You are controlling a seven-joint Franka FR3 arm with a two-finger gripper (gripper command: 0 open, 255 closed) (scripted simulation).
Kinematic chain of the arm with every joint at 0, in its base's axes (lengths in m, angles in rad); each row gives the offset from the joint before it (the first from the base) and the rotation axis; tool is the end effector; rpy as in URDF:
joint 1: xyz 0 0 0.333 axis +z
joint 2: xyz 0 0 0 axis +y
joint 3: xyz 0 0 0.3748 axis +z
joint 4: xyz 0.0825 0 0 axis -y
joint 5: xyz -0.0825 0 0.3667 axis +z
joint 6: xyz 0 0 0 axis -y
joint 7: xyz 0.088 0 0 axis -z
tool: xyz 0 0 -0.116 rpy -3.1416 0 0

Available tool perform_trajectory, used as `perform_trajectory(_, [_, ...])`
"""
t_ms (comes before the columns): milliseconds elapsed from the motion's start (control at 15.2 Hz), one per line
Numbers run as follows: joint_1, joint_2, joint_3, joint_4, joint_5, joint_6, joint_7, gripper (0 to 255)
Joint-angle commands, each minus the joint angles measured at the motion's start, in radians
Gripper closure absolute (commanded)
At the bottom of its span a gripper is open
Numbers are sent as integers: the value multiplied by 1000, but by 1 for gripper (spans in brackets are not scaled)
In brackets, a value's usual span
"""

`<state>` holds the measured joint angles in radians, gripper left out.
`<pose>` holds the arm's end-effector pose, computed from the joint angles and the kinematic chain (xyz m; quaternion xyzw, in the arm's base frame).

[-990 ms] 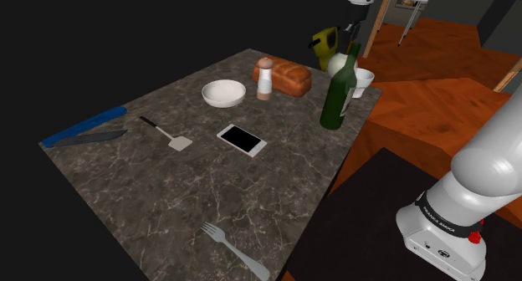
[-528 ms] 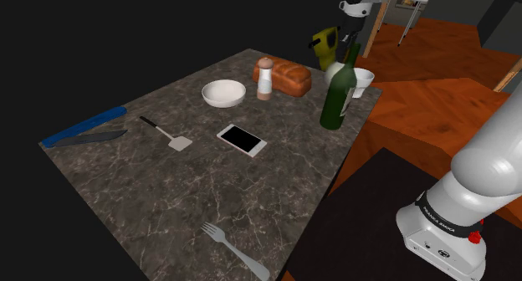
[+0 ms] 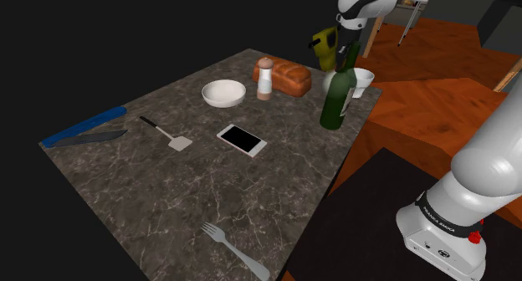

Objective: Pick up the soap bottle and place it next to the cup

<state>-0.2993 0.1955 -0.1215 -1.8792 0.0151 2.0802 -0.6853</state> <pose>0.5527 -0.2415 0.4651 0.9916 0.1294 0.0003 0.0062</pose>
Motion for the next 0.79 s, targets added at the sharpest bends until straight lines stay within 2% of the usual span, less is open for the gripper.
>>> perform_trajectory(0, [-1,10,0,-14,2,25,-1,255])
perform_trajectory(528, [-1,12,0,-17,2,30,-2,255])
perform_trajectory(594, [-1,12,0,-17,2,30,-2,0])
perform_trajectory(726, [-1,12,0,-17,2,30,-2,0])
